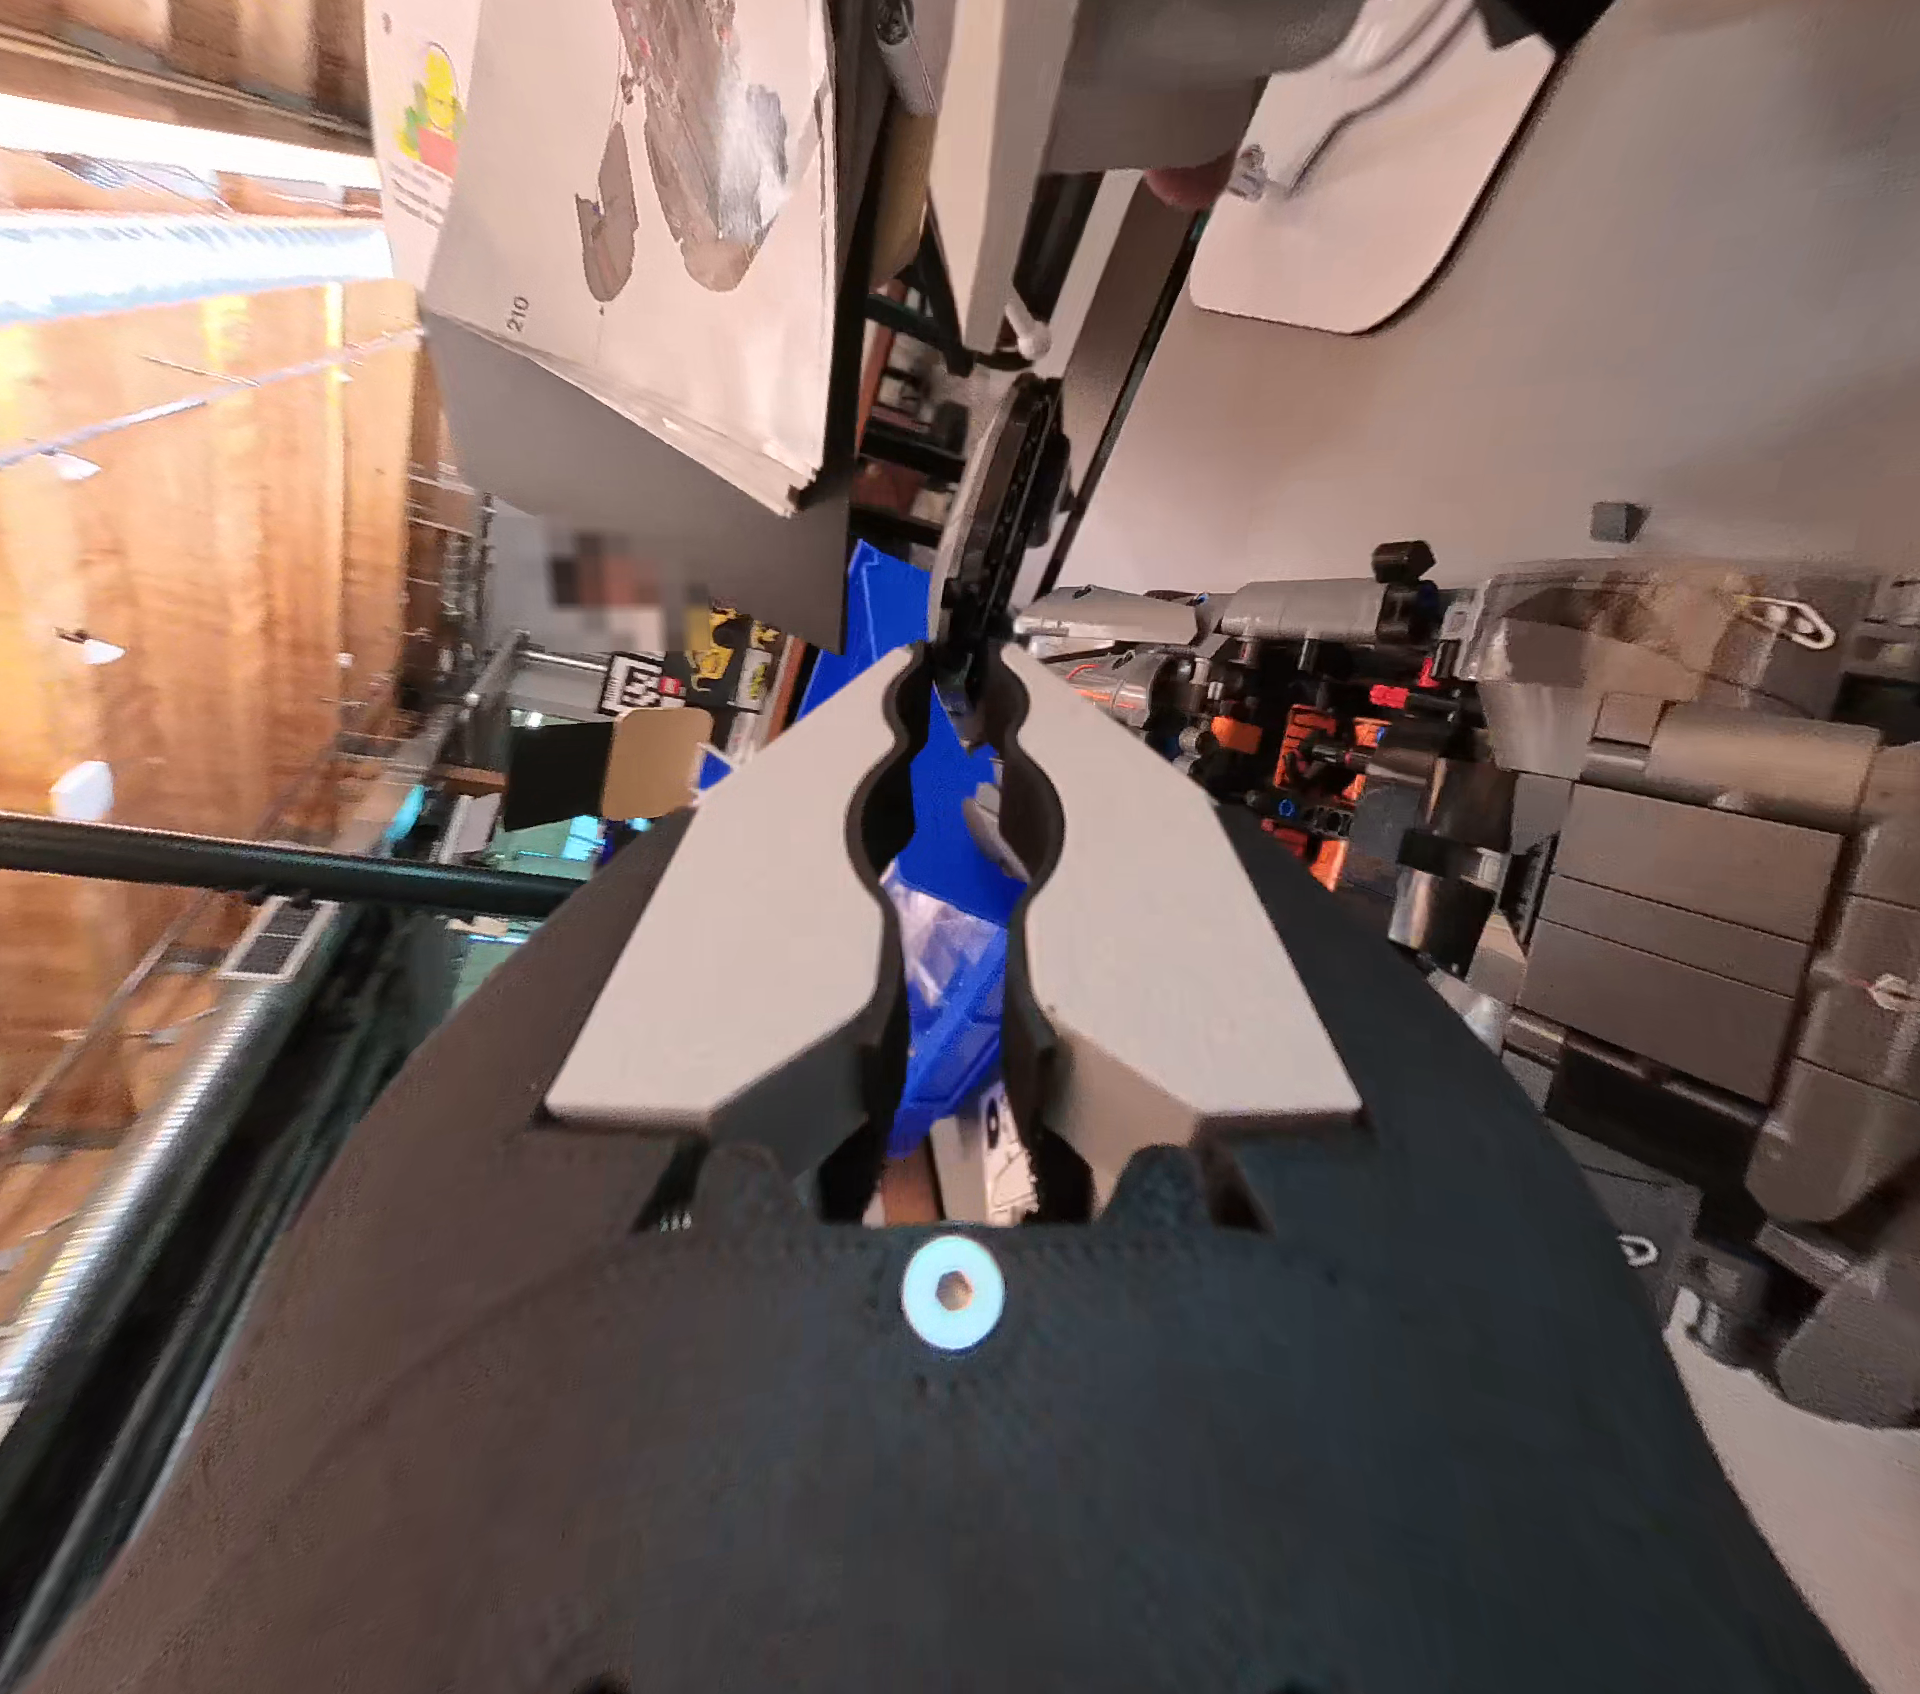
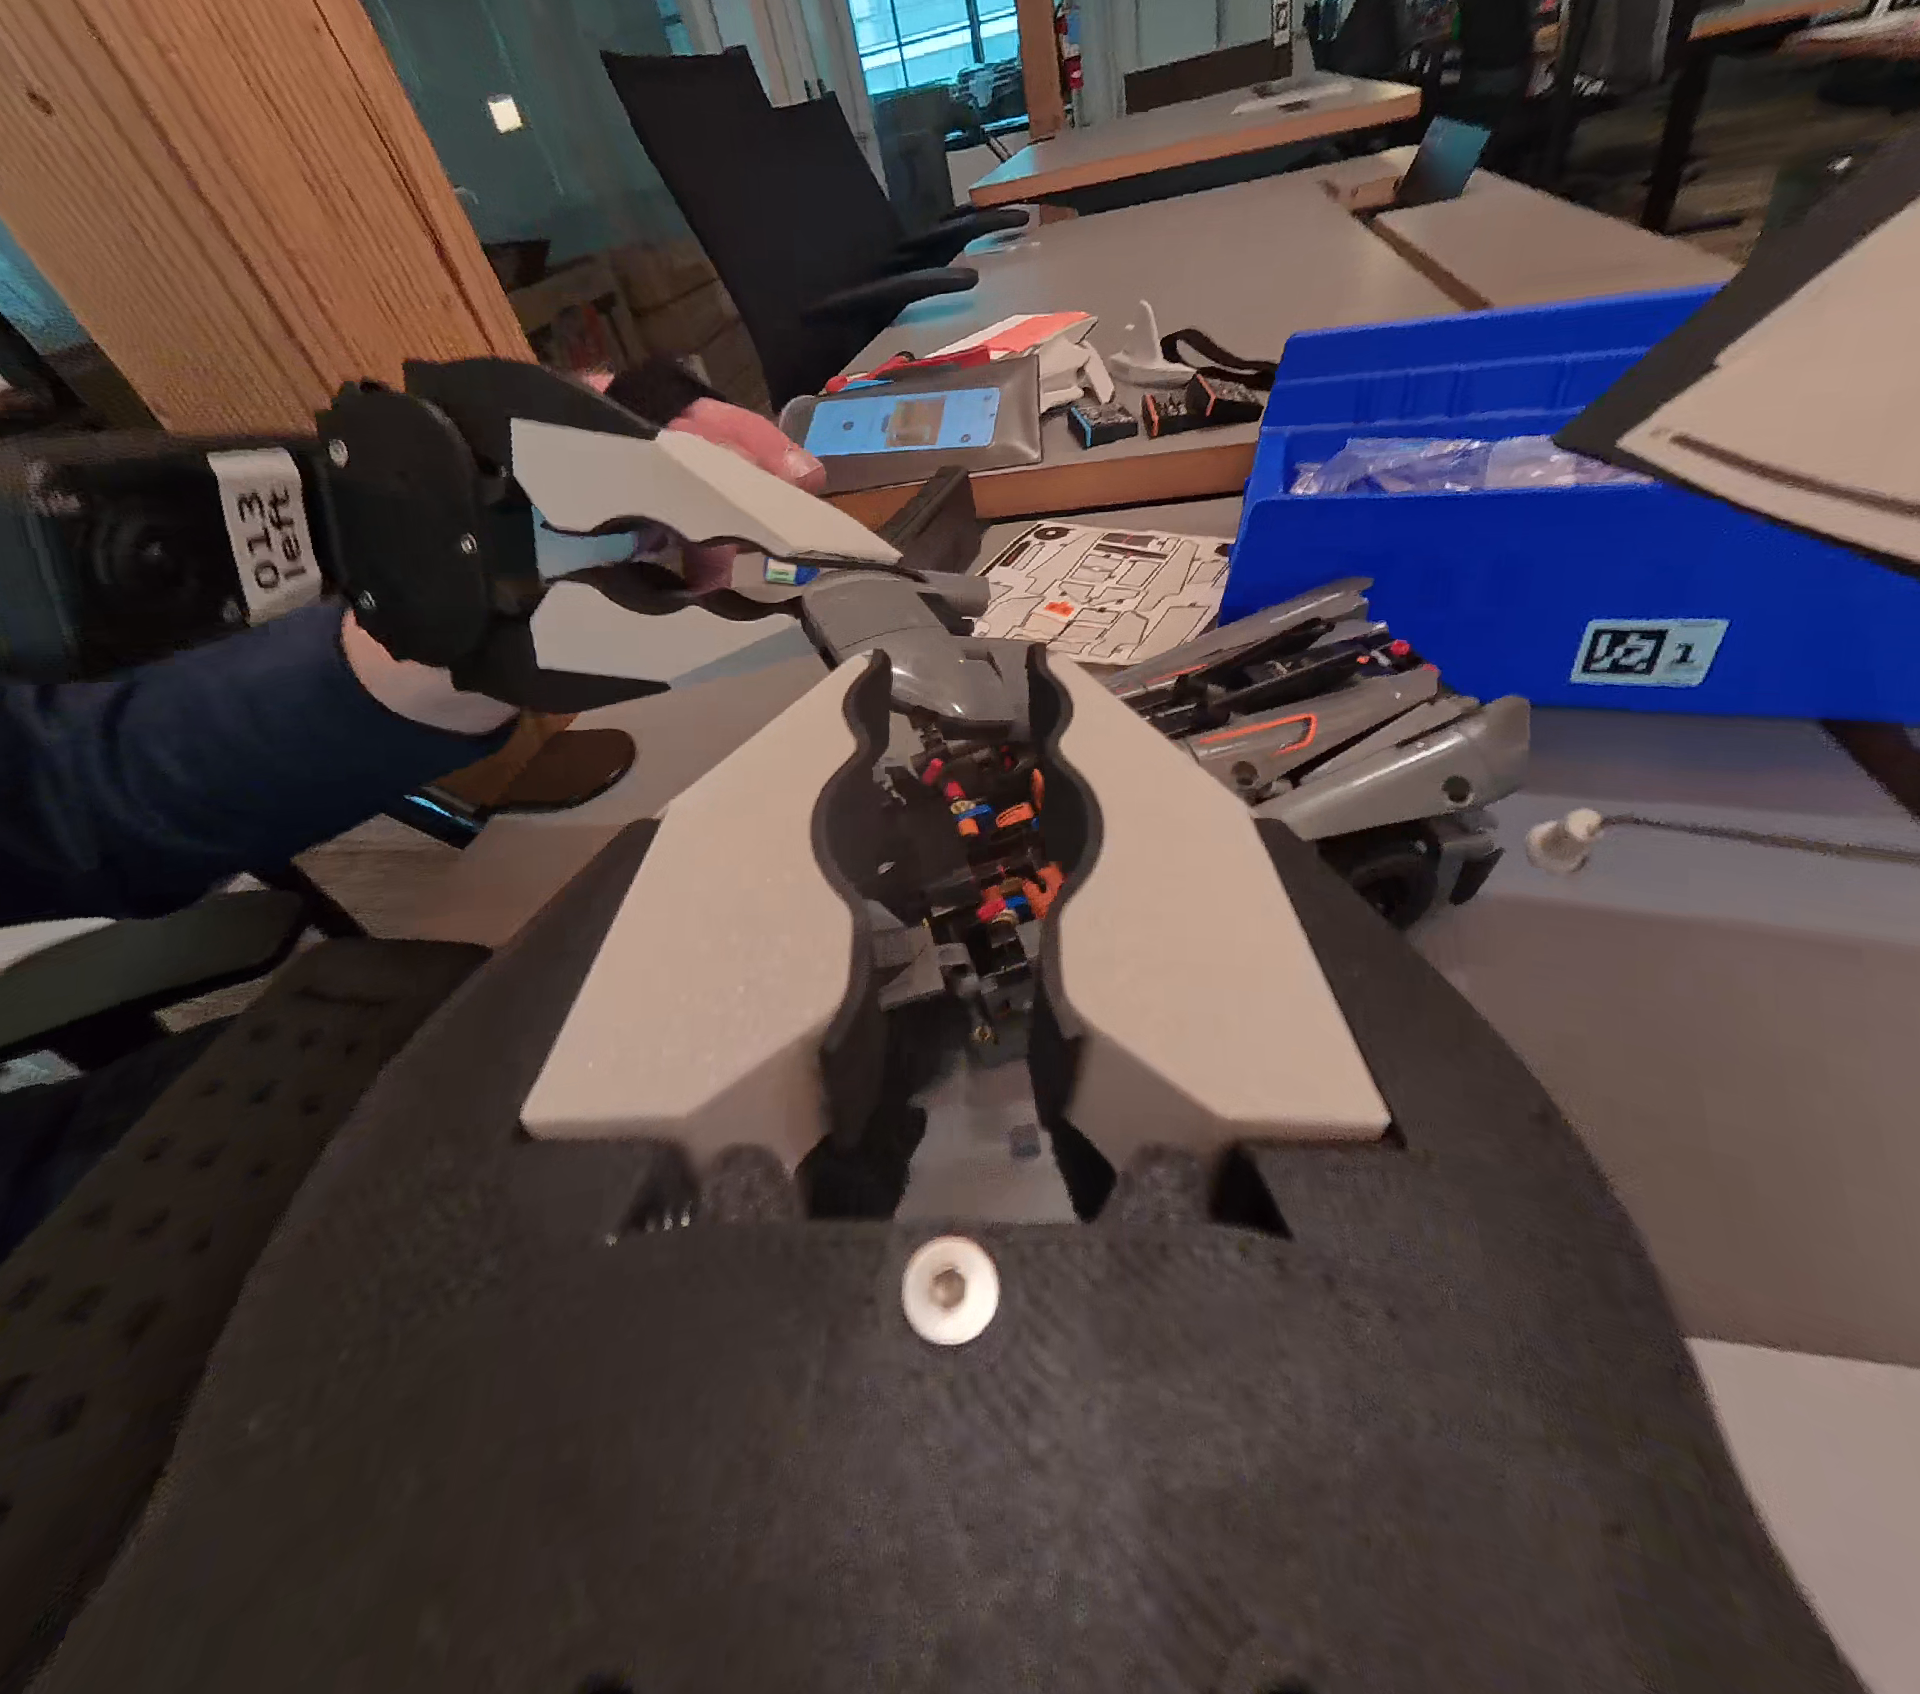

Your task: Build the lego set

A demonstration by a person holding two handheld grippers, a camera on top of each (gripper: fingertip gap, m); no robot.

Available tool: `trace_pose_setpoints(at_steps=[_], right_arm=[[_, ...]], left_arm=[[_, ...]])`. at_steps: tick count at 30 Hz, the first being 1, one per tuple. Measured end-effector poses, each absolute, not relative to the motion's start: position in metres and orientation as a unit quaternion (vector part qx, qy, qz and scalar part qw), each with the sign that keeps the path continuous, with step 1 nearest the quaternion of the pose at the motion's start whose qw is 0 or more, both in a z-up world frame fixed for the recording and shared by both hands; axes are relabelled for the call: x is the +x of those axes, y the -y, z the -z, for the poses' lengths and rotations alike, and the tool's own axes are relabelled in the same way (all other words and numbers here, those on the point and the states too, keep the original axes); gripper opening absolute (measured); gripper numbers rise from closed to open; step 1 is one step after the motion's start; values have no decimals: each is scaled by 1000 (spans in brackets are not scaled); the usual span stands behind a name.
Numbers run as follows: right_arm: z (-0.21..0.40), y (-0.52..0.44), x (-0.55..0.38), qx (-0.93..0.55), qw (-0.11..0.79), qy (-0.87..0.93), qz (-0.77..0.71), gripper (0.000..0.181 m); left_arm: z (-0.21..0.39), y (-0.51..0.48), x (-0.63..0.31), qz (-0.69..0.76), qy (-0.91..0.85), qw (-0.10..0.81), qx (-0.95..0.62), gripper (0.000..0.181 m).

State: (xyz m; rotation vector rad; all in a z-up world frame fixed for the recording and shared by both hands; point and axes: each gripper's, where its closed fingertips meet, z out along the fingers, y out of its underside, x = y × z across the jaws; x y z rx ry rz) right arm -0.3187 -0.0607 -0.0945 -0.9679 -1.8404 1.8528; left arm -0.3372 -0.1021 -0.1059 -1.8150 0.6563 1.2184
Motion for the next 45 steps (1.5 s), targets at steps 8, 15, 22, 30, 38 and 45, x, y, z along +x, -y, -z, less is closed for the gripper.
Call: trace_pose_setpoints(at_steps=[8,15,22,30,38,45], right_arm=[[99,67,-310,-357,29,604,-711,35],[101,72,-312,-362,8,592,-720,30],[107,72,-313,-372,8,602,-706,29],[106,71,-312,-377,-9,596,-709,41],[111,74,-309,-383,-41,595,-706,38],[117,77,-310,-395,-69,591,-700,46]], left_arm=[[106,101,-332,-555,-292,397,-670,8],[108,99,-327,-573,-306,399,-647,7],[107,100,-324,-581,-308,401,-638,8],[102,104,-318,-595,-308,405,-622,8],[99,107,-312,-606,-311,409,-608,8],[98,110,-312,-611,-311,409,-602,7]])
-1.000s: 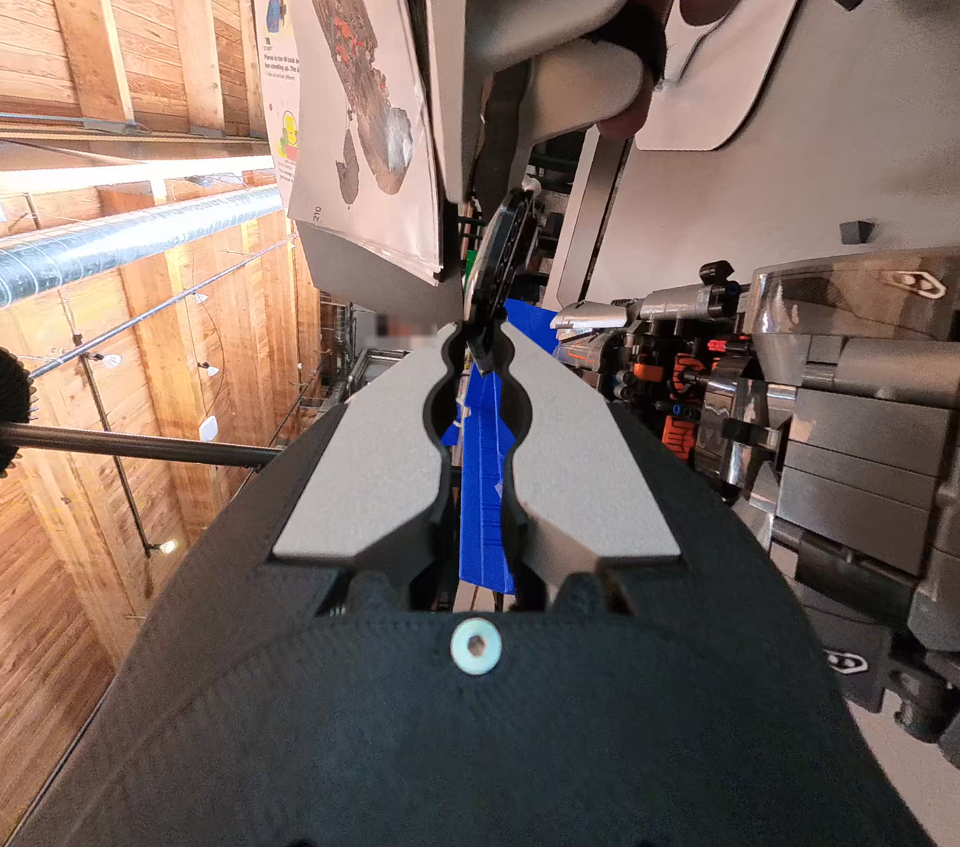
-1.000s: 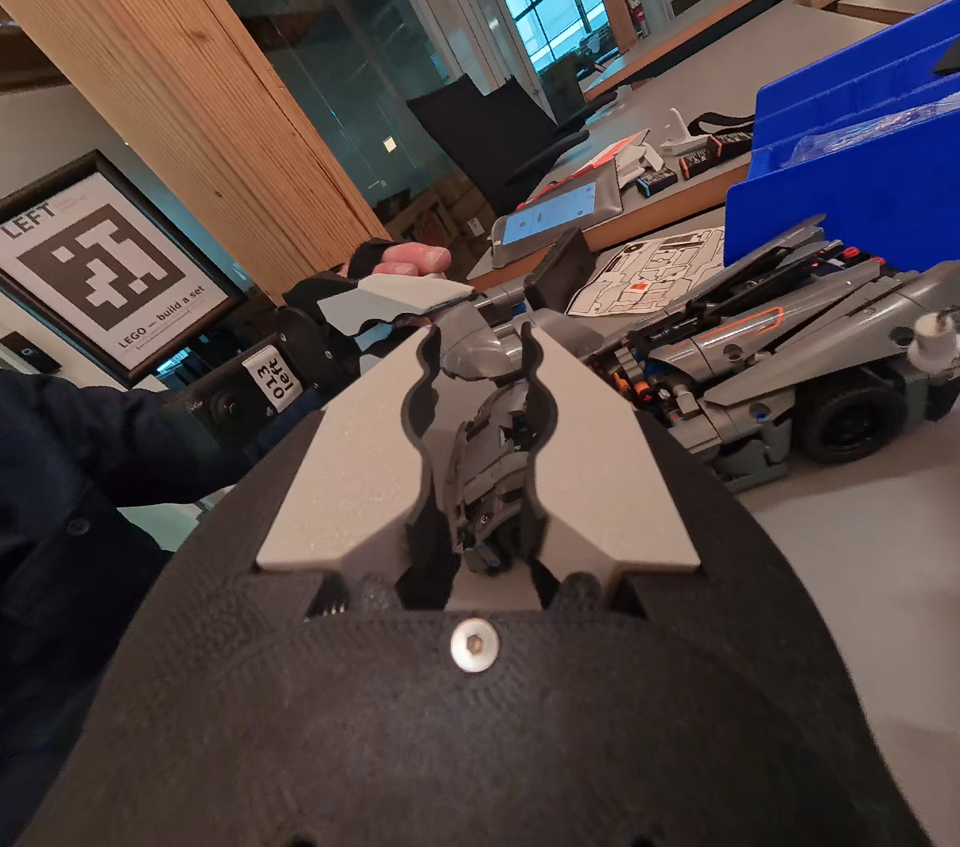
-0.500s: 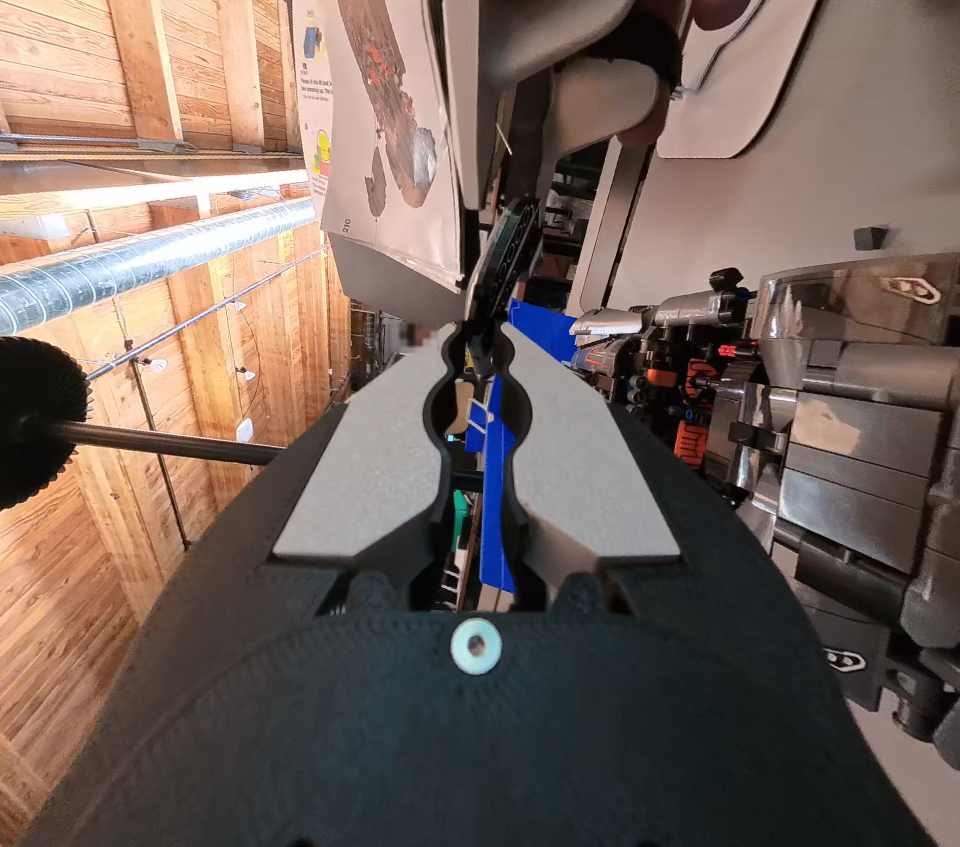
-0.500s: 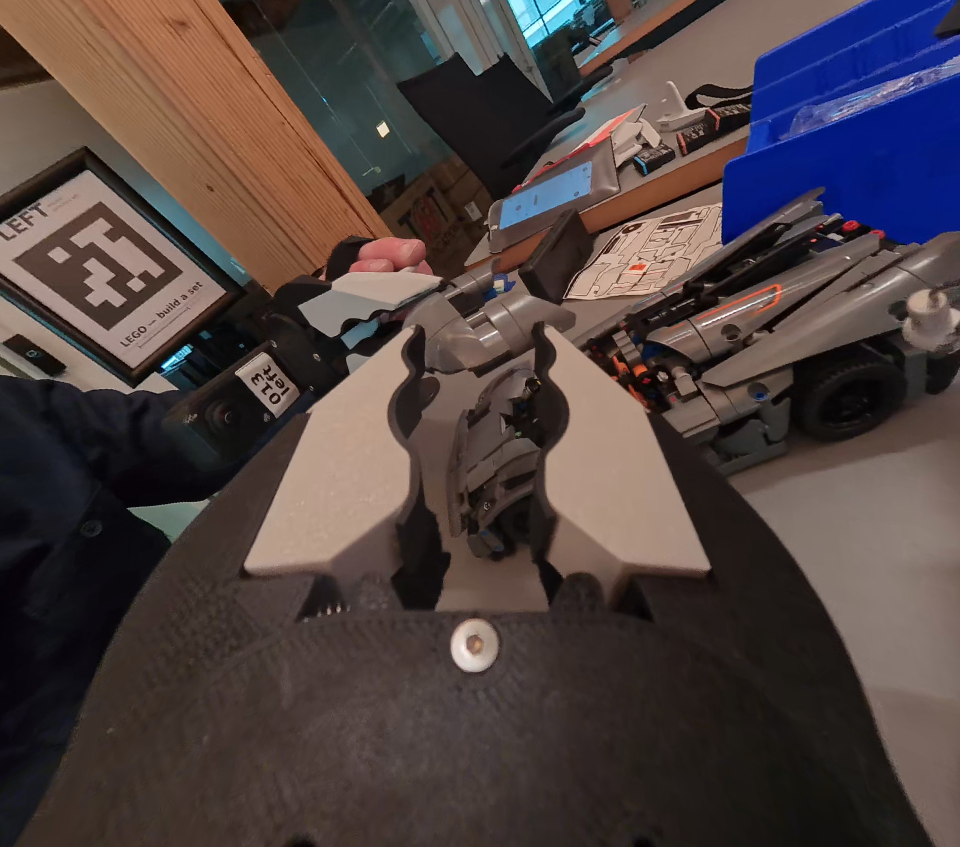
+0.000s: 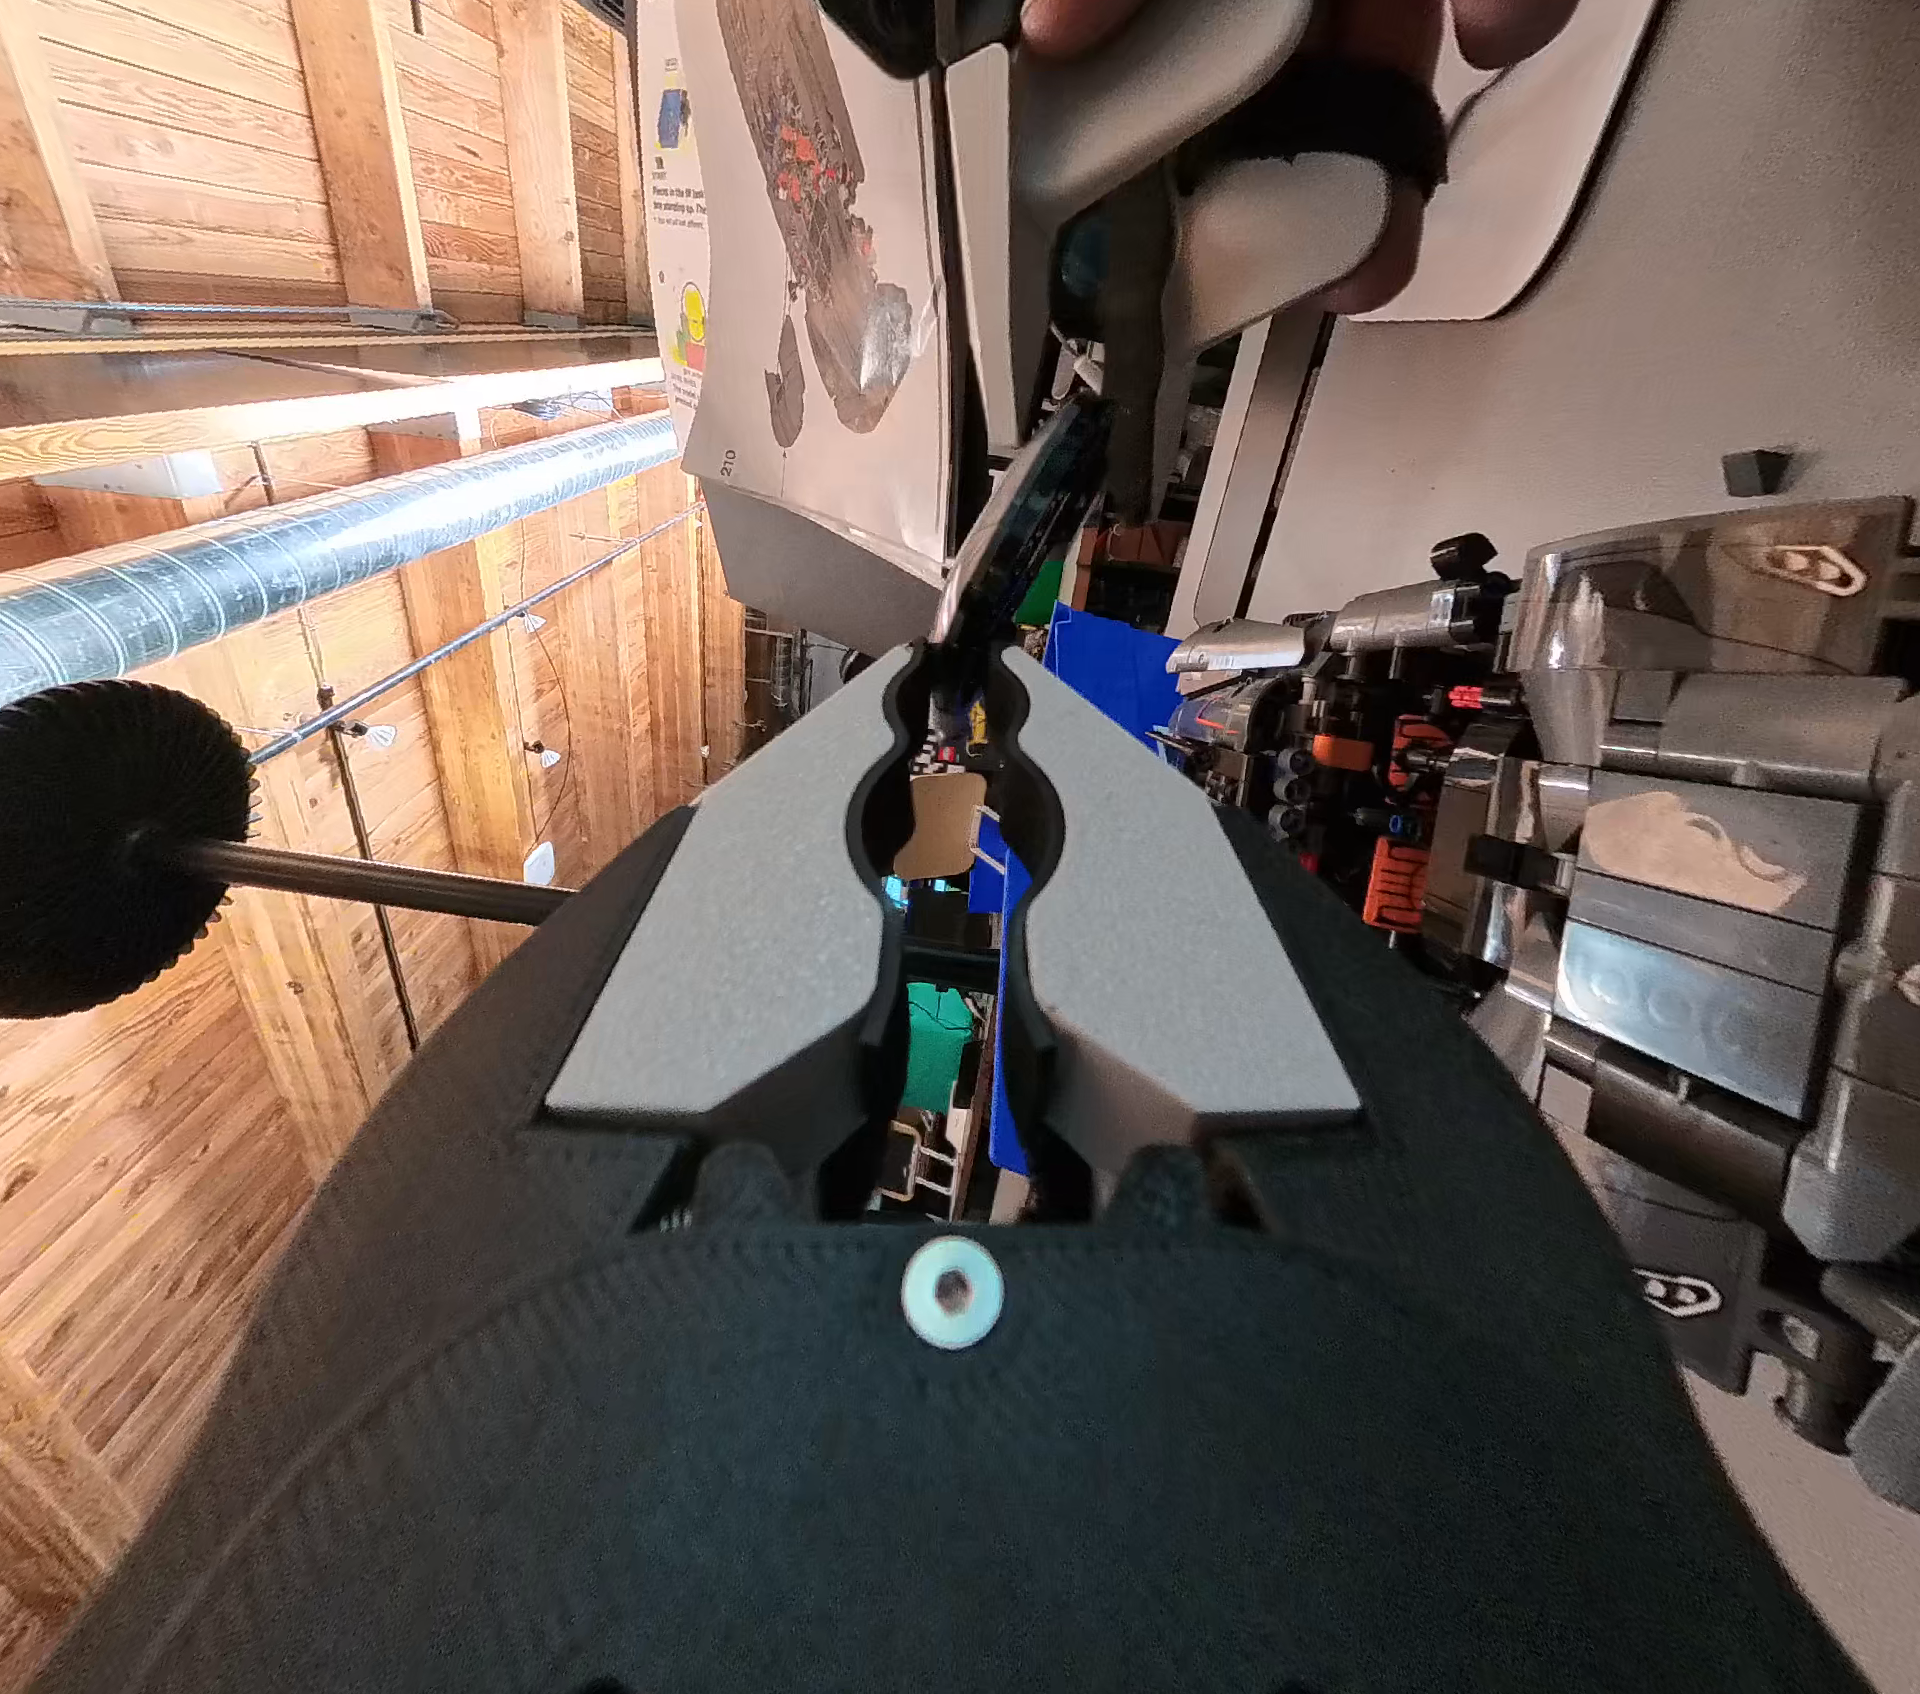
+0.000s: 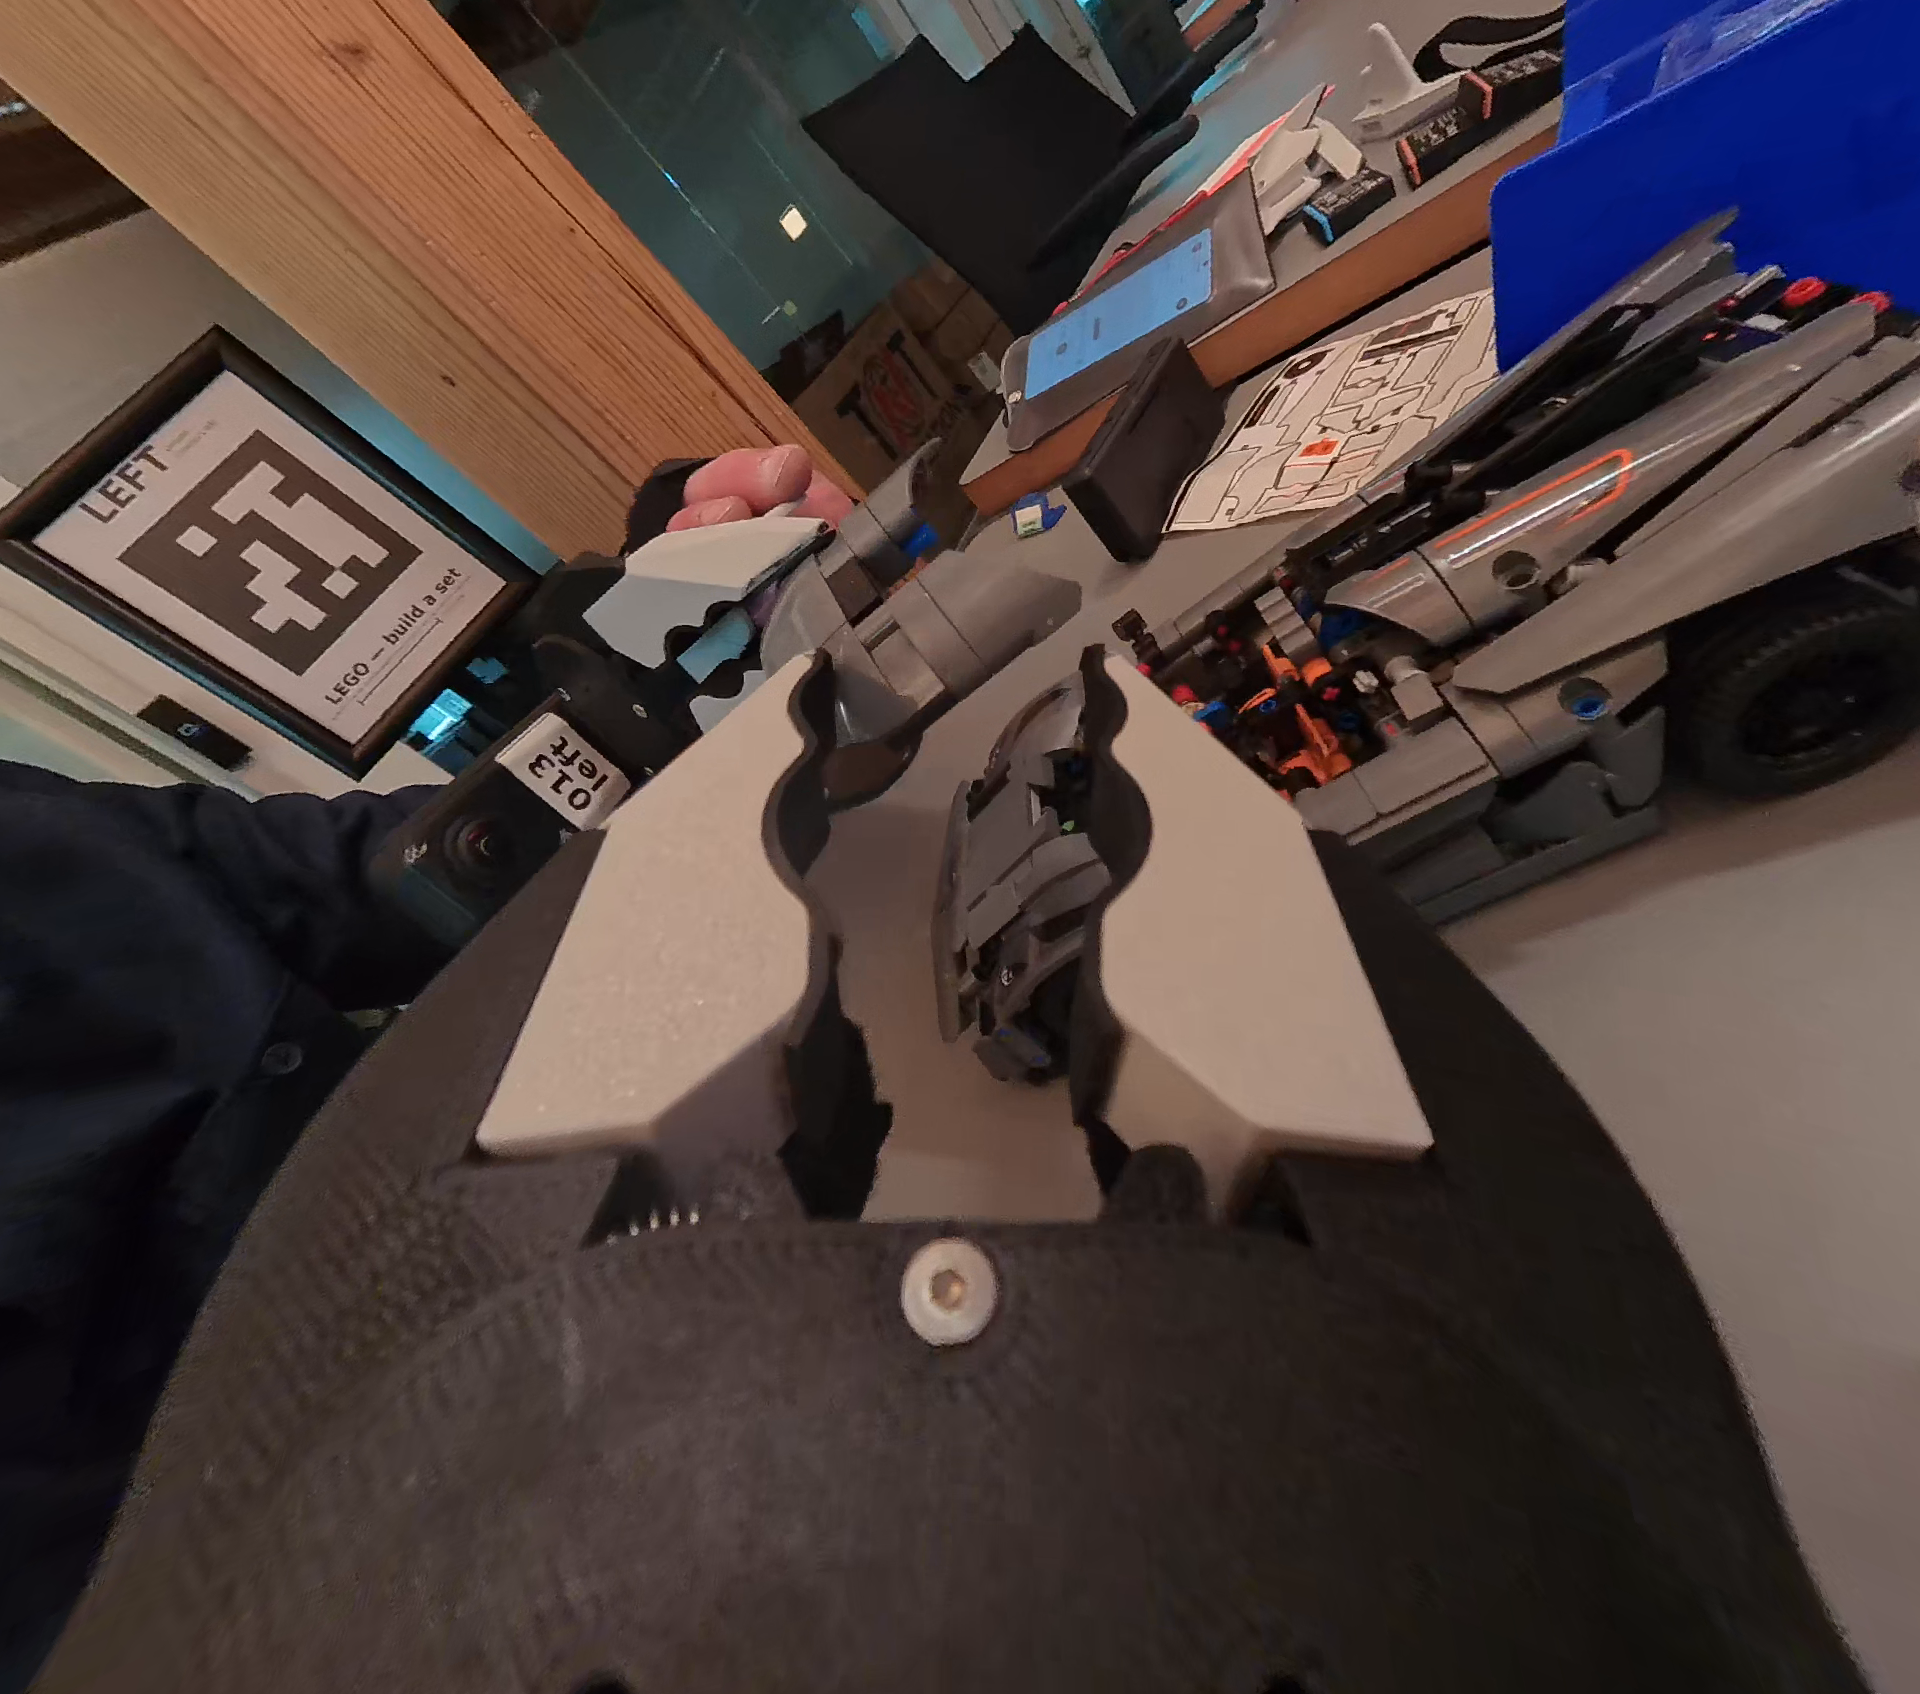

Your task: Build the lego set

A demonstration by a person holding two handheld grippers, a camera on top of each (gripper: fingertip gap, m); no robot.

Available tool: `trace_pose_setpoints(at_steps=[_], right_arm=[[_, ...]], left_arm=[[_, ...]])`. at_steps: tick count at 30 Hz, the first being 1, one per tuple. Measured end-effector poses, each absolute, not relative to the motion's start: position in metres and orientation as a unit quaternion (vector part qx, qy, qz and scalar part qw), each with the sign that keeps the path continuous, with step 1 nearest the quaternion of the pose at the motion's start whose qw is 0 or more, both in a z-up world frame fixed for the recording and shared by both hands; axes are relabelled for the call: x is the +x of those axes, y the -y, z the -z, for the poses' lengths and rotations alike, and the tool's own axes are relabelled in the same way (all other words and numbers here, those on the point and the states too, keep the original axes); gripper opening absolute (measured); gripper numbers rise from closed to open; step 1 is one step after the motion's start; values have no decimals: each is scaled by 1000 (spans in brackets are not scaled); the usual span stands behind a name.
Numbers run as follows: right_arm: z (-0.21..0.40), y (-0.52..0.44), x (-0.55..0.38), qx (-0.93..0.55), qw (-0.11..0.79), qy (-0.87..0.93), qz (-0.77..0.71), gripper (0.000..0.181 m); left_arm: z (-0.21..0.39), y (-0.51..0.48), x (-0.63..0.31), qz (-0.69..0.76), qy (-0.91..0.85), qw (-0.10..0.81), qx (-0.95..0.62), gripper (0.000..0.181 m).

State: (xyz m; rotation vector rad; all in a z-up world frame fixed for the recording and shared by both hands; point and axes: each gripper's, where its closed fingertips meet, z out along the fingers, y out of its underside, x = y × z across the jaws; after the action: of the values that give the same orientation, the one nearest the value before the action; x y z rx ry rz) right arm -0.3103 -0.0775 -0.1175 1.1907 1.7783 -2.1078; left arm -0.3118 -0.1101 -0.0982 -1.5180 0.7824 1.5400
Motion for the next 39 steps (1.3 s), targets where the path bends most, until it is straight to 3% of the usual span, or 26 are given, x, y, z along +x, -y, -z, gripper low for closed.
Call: trace_pose_setpoints(at_steps=[16,39], right_arm=[[106,76,-309,361,69,-563,740,13],[116,86,-319,379,62,-565,730,10]], left_arm=[[100,116,-319,-590,-281,436,-619,8],[132,126,-339,-553,-262,423,-668,8]])
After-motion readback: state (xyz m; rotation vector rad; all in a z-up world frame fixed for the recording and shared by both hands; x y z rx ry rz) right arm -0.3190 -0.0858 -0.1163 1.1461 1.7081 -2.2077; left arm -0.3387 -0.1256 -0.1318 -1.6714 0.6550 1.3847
